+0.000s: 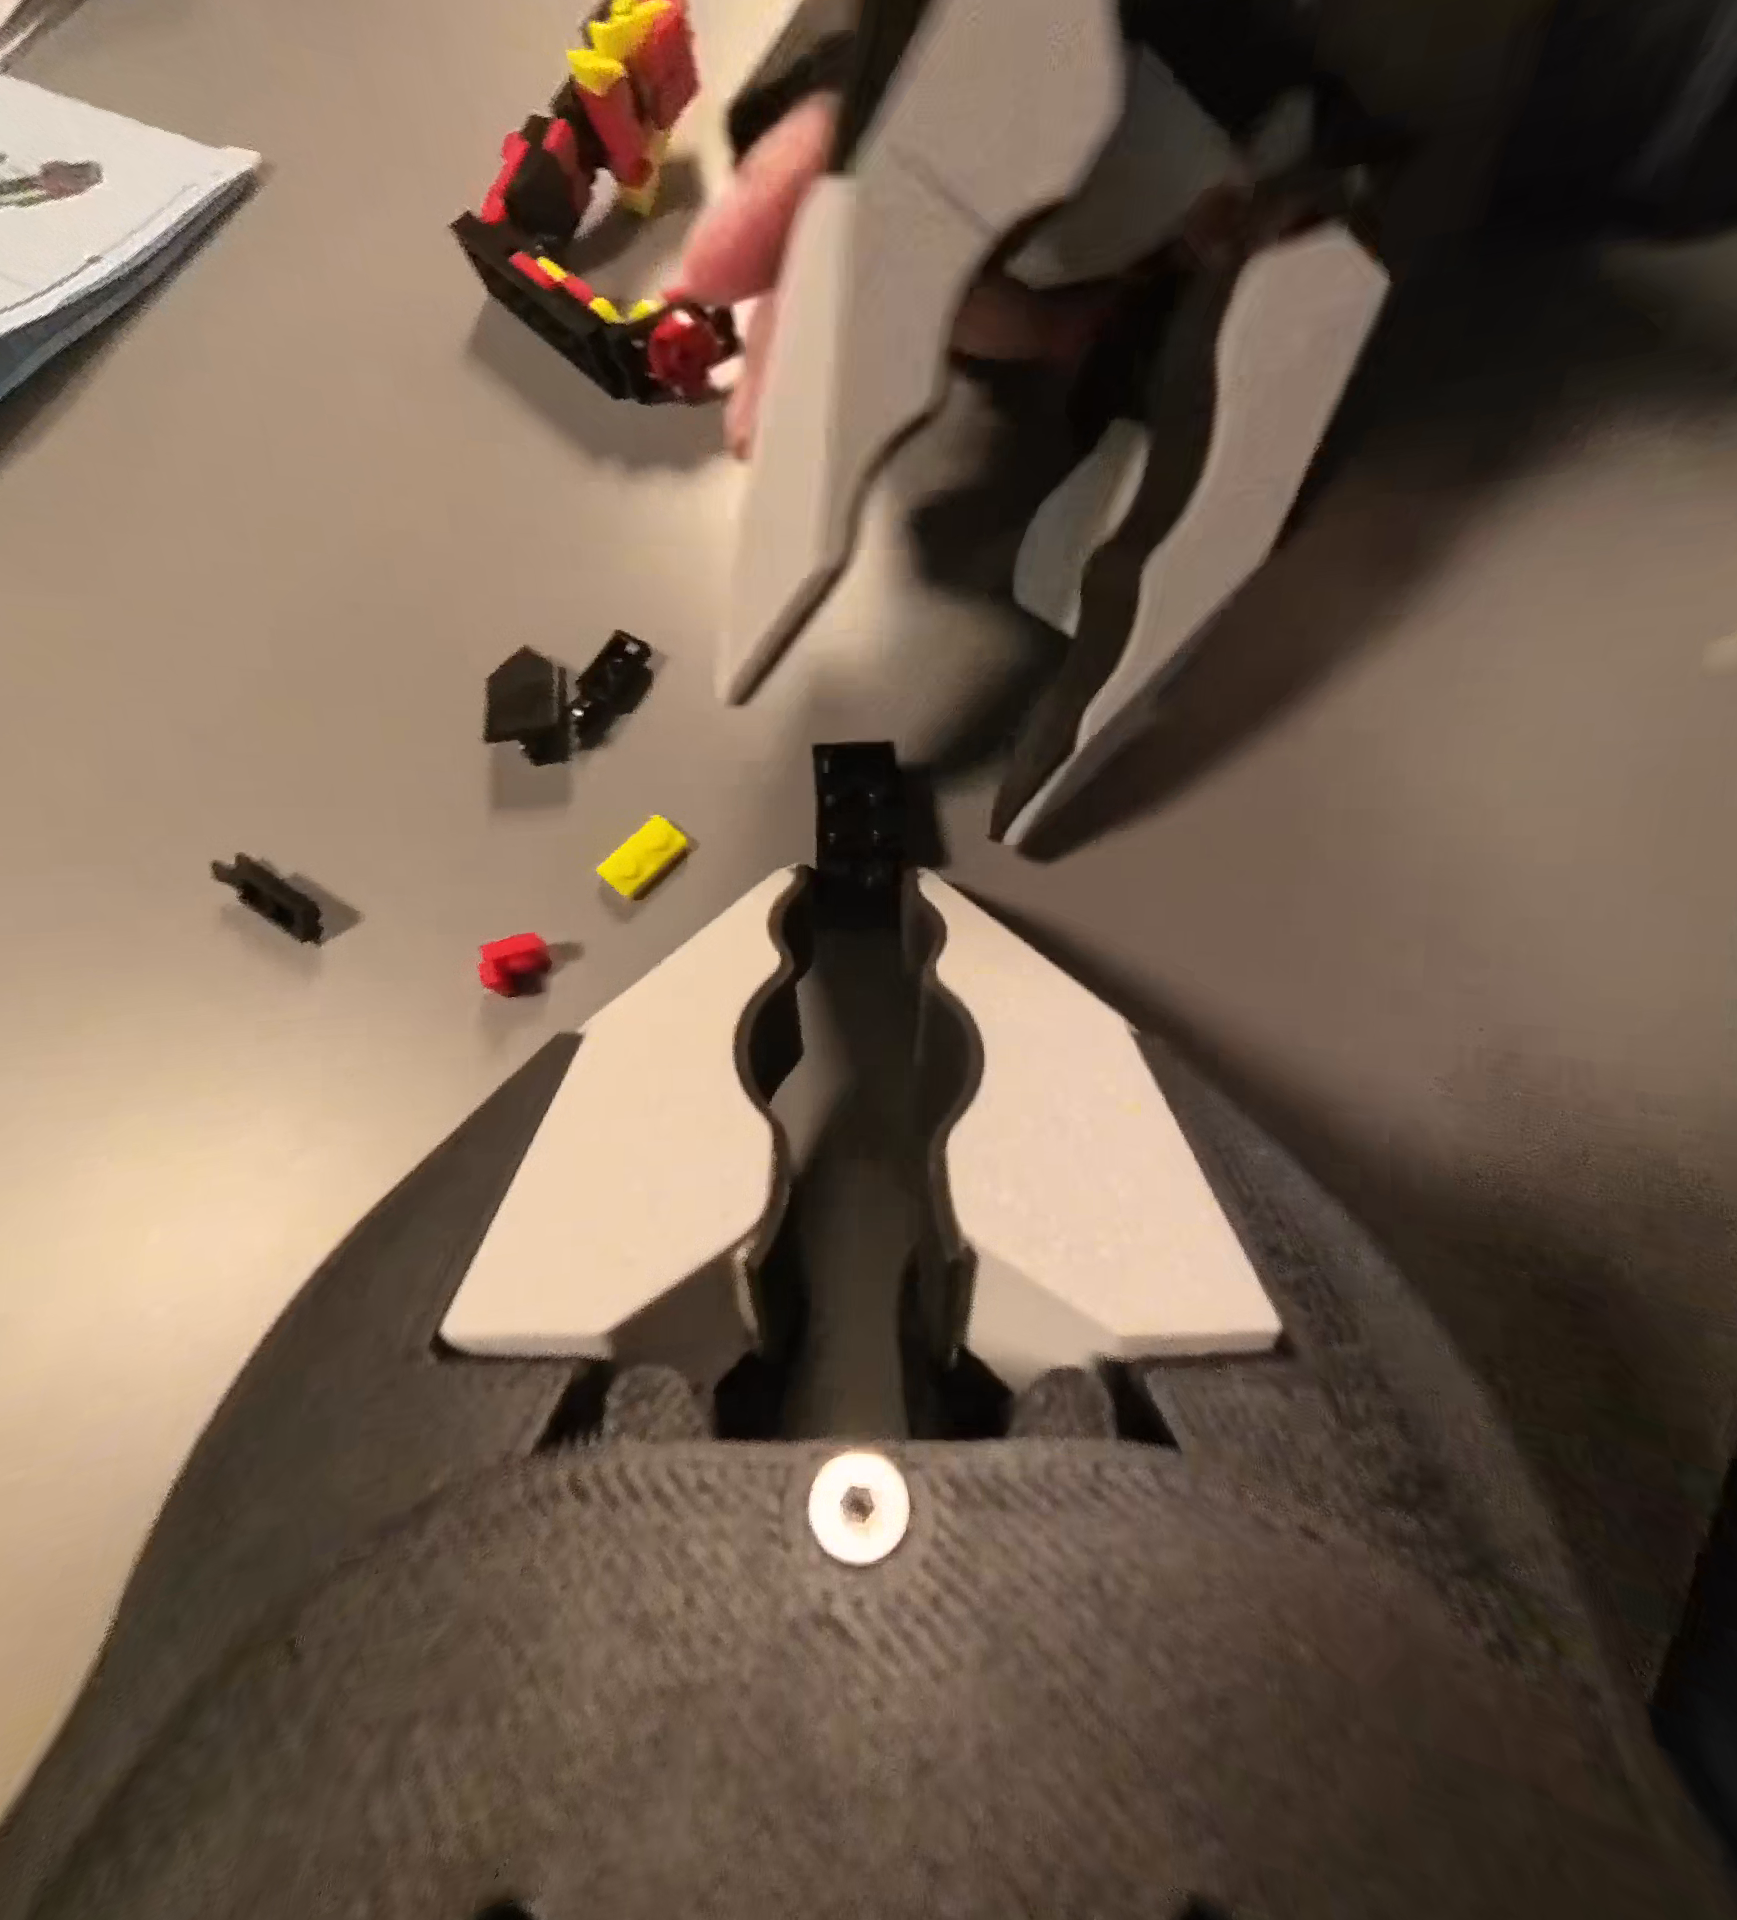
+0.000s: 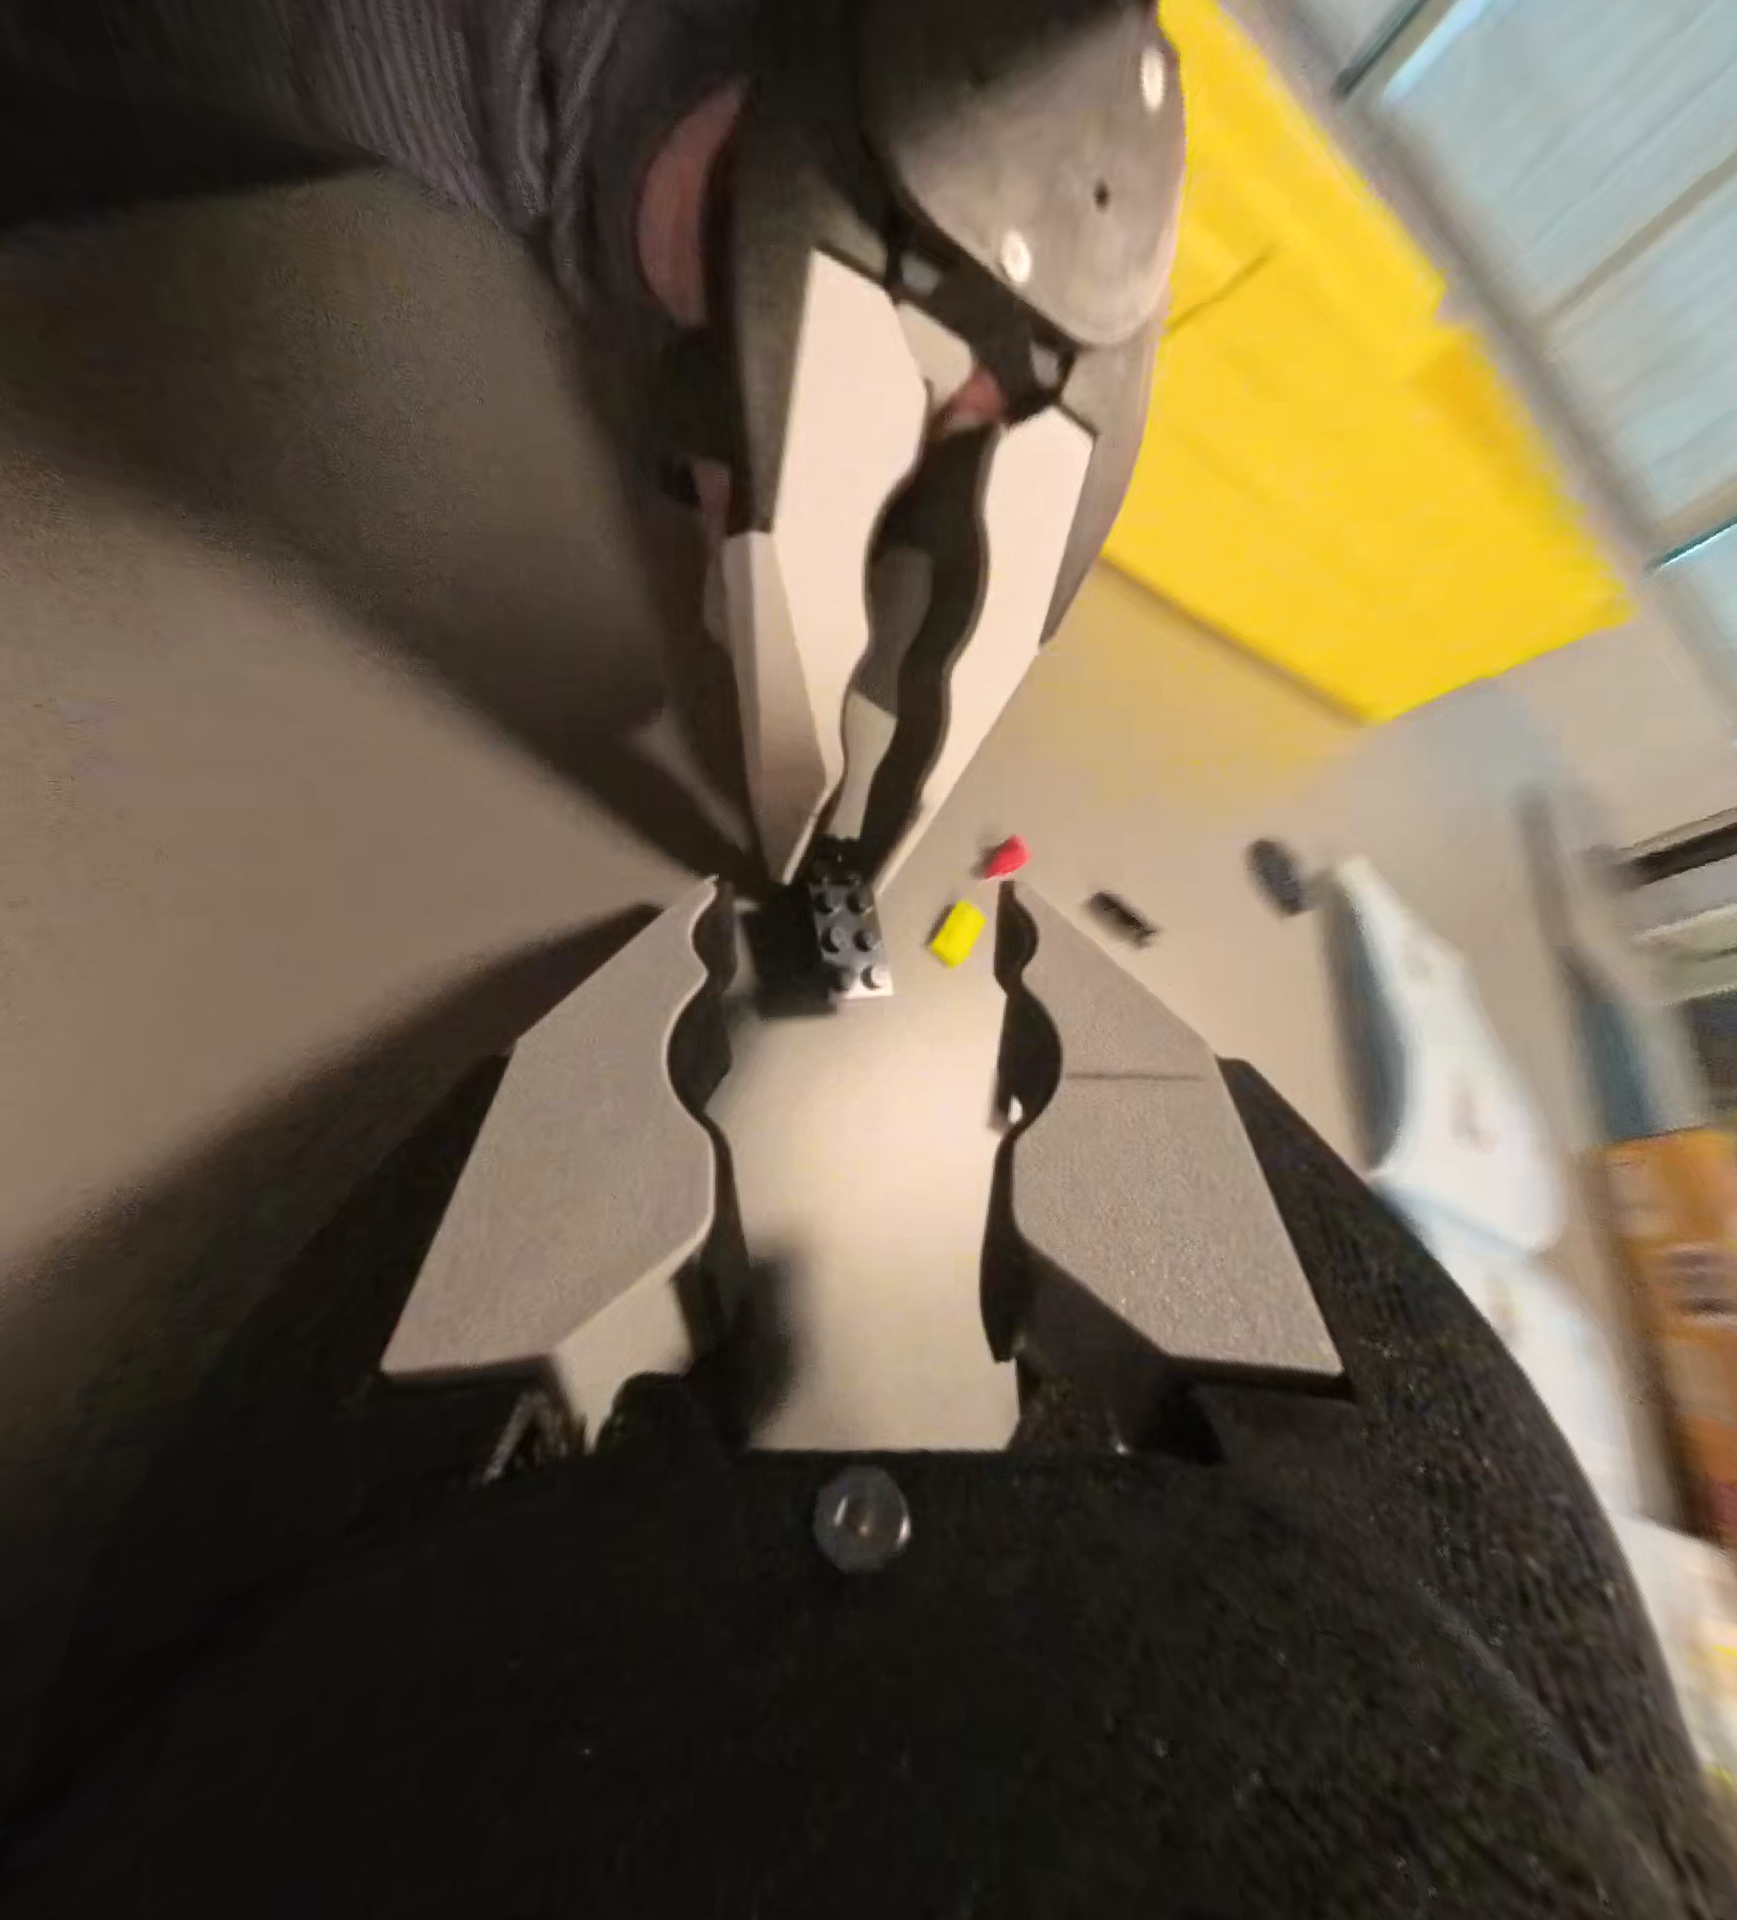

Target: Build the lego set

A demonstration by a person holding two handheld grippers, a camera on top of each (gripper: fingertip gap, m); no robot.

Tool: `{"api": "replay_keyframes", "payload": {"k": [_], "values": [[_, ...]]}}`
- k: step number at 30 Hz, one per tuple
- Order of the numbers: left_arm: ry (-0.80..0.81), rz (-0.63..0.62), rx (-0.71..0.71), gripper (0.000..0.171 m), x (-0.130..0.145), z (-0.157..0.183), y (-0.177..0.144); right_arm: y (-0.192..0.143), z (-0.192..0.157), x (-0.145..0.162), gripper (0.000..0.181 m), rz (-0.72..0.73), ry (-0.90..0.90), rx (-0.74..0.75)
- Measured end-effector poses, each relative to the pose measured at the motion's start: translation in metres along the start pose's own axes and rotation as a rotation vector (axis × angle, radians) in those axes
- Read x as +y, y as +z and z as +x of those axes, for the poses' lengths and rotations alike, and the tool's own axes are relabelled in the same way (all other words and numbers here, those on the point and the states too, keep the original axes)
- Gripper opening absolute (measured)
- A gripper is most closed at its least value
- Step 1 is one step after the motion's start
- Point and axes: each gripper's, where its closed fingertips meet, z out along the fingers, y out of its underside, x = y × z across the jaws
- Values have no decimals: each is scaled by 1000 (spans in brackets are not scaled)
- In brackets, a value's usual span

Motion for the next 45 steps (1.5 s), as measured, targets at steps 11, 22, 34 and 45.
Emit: {"api": "replay_keyframes", "payload": {"k": [11,22,34,45], "values": [[-216,157,51,15,-17,-12,-15,10,26,2,25,-235,-613,407],[-252,148,54,16,-17,-13,-12,16,24,3,9,-309,-732,412],[-295,124,74,16,-14,-12,-9,16,23,7,8,-337,-719,371],[-302,103,80,15,-11,-11,-6,16,20,10,6,-345,-758,342]]}}
